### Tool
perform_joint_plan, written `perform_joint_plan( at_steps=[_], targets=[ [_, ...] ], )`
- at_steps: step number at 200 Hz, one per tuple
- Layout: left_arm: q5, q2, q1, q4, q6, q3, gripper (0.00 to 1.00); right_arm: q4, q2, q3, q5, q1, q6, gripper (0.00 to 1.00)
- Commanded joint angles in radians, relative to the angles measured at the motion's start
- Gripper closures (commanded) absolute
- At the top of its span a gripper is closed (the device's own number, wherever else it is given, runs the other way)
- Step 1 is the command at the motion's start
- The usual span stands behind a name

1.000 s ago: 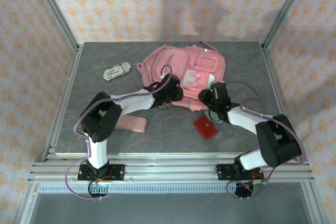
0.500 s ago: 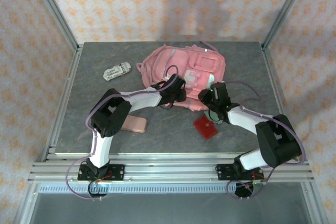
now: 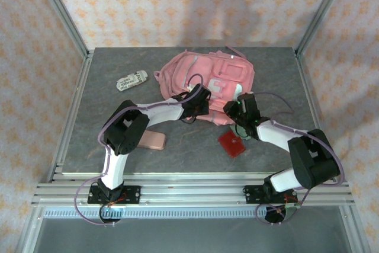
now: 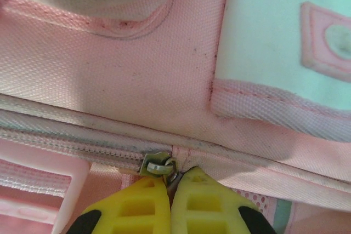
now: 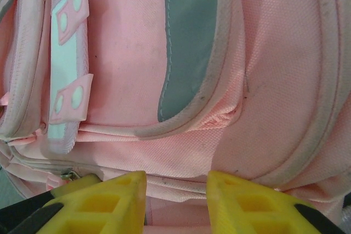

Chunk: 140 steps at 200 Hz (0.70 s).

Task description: Pack books, pencil case, and school supplies into a backpack

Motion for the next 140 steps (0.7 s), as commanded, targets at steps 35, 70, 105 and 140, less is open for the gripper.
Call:
perform_joint_plan(
  at_steps=[35, 70, 105, 140],
  targets=[
    [-0.031, -0.088, 0.025, -0.081, 0.105, -0.026, 1.00, -0.048, 0.029, -0.019, 0.014, -0.003, 0.003, 0.65],
    [-0.071, -0.080, 0.040, -0.205, 0.205, 0.014, 1.00, -0.086, 0.043, -0.003, 0.036, -0.004, -0.009, 0.65],
    [-0.197, -0.071, 0.040, -0.332, 0.314, 0.072, 1.00, -0.114, 0.055, 0.014, 0.060, -0.004, -0.012, 0.65],
    [-0.327, -0.073, 0.047, -0.403, 0.393, 0.087, 1.00, -0.143, 0.070, 0.026, 0.084, -0.004, -0.014, 0.66]
  ],
)
